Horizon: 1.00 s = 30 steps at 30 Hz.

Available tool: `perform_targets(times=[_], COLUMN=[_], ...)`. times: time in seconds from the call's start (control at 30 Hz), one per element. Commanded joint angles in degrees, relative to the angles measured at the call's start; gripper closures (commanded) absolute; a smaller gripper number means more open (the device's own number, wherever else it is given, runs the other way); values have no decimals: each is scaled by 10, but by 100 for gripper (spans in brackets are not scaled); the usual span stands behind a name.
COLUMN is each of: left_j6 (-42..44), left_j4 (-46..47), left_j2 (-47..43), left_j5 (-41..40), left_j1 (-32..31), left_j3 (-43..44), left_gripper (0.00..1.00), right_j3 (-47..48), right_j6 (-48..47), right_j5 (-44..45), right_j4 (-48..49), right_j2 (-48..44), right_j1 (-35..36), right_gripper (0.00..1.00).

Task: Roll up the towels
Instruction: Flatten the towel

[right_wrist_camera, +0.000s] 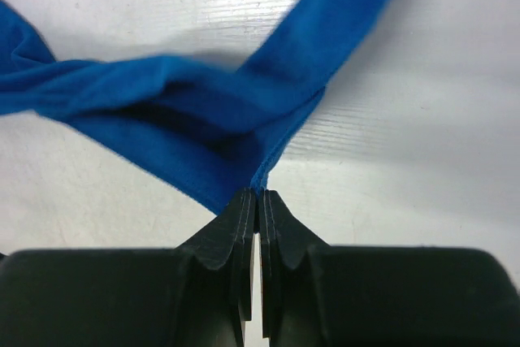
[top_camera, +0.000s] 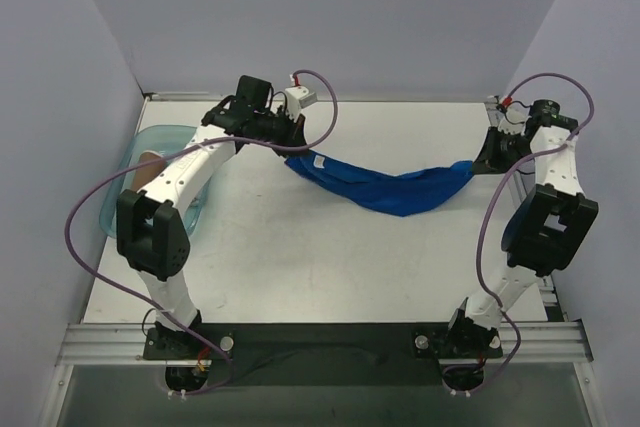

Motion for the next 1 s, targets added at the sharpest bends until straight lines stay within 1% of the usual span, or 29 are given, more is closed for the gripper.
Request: perform_targets(times=[0.0, 0.1, 0.2, 0.23, 0.33, 0.37, 0.43, 0.47, 0.53, 0.57, 0.6, 0.63, 0.67, 0.7, 0.73, 0.77, 0.8, 0.83, 0.87, 0.9, 0.93, 0.97], left_j6=[0, 10, 11, 10, 19, 24, 27, 27, 29, 30, 30, 29, 29, 28, 29, 30, 30, 29, 28, 27, 27, 27], left_j4=[-18, -29, -41, -46, -62, -64, -69, -69, -70, -70, -71, -72, -71, -72, -74, -75, -77, -76, -76, -77, -76, -77], left_j2=[-41, -71, -97, -102, -116, -119, -120, -117, -108, -104, -100, -95, -85, -80, -69, -64, -58, -55, -45, -41, -33, -30], left_j5=[34, 30, 29, 27, 3, -9, -20, -26, -34, -36, -39, -38, -37, -35, -23, -16, -13, -7, -6, -7, -7, -7], left_j1=[10, 18, 42, 55, 67, 71, 76, 80, 81, 82, 82, 83, 83, 83, 83, 83, 83, 83, 83, 83, 83, 83], left_j3=[-25, -51, -79, -88, -120, -128, -148, -154, -163, -163, -163, -157, -154, -149, -140, -134, -129, -126, -116, -113, -107, -101], left_gripper=[100, 100, 100, 100, 100, 100, 100, 100, 100, 100, 100, 100, 100, 100, 100, 100, 100, 100, 100, 100, 100, 100], right_j3=[15, 6, -47, -83, -139, -174, -209, -237, -259, -262, -257, -248, -233, -194, -163, -136, -79, -55, -35, 8, 26, 47], right_j6=[6, -9, -60, -101, -179, -226, -267, -307, -345, -395, -409, -417, -420, -409, -387, -361, -301, -271, -242, -198, -179, -161], right_j5=[-16, -17, -32, -34, -17, -8, 23, 31, 61, 65, 62, 54, 44, 32, 9, 0, -6, -14, -14, -11, -4, 14], right_j4=[-49, -67, -92, -100, -152, -176, -203, -215, -254, -276, -296, -311, -311, -306, -285, -269, -252, -211, -189, -171, -139, -128], right_j2=[-29, -36, -60, -66, -80, -83, -98, -105, -115, -113, -111, -109, -106, -100, -91, -70, -56, -41, -13, 2, 18, 50], right_j1=[-2, -10, -14, -13, -12, -12, -12, -12, -5, -3, -3, -7, -13, -20, -26, -27, -27, -27, -27, -24, -20, -15], right_gripper=[100, 100, 100, 100, 100, 100, 100, 100, 100, 99, 88, 54, 45, 41, 40, 42, 46, 53, 56, 58, 63, 64])
